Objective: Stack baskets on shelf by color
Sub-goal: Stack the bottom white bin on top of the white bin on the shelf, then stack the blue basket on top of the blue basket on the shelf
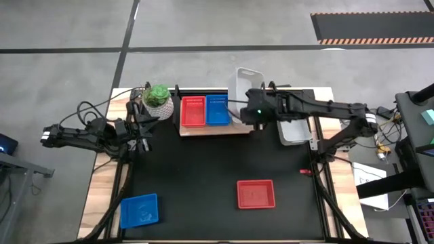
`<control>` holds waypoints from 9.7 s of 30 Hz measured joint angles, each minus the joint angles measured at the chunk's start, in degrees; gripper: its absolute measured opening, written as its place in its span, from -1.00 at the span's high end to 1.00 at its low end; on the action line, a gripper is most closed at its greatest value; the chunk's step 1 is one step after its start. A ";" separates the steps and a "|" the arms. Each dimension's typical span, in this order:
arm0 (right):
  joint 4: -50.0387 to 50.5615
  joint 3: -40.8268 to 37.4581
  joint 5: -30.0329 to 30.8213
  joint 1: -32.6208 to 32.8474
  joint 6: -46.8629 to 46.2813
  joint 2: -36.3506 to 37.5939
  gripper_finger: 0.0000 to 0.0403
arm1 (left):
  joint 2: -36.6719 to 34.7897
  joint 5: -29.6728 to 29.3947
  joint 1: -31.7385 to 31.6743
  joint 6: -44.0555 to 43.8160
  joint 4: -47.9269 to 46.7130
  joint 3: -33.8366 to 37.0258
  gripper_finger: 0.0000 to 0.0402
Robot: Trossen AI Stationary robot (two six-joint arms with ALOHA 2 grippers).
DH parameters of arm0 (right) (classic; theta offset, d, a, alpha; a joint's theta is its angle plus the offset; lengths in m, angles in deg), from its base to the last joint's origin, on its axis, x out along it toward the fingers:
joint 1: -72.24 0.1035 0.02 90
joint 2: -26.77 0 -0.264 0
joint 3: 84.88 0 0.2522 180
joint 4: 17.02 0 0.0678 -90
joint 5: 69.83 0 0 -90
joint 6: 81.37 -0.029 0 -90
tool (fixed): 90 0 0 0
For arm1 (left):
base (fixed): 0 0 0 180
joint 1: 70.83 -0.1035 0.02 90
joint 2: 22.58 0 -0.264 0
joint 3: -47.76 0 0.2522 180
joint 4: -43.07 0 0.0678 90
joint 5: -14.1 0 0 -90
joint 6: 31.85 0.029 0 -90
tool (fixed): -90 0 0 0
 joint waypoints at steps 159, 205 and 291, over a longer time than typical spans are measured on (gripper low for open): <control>-26.76 -26.55 -5.78 14.52 -10.20 12.99 0.96 | 12.40 0.30 0.00 -10.19 11.52 -0.02 0.81; -64.22 -55.22 -14.93 6.01 7.07 33.15 0.96 | 54.86 13.08 16.84 -105.28 -65.06 -44.44 0.81; -57.99 -55.23 -14.72 6.03 6.17 32.71 0.96 | 66.59 25.17 30.80 -111.44 -83.14 -54.41 1.00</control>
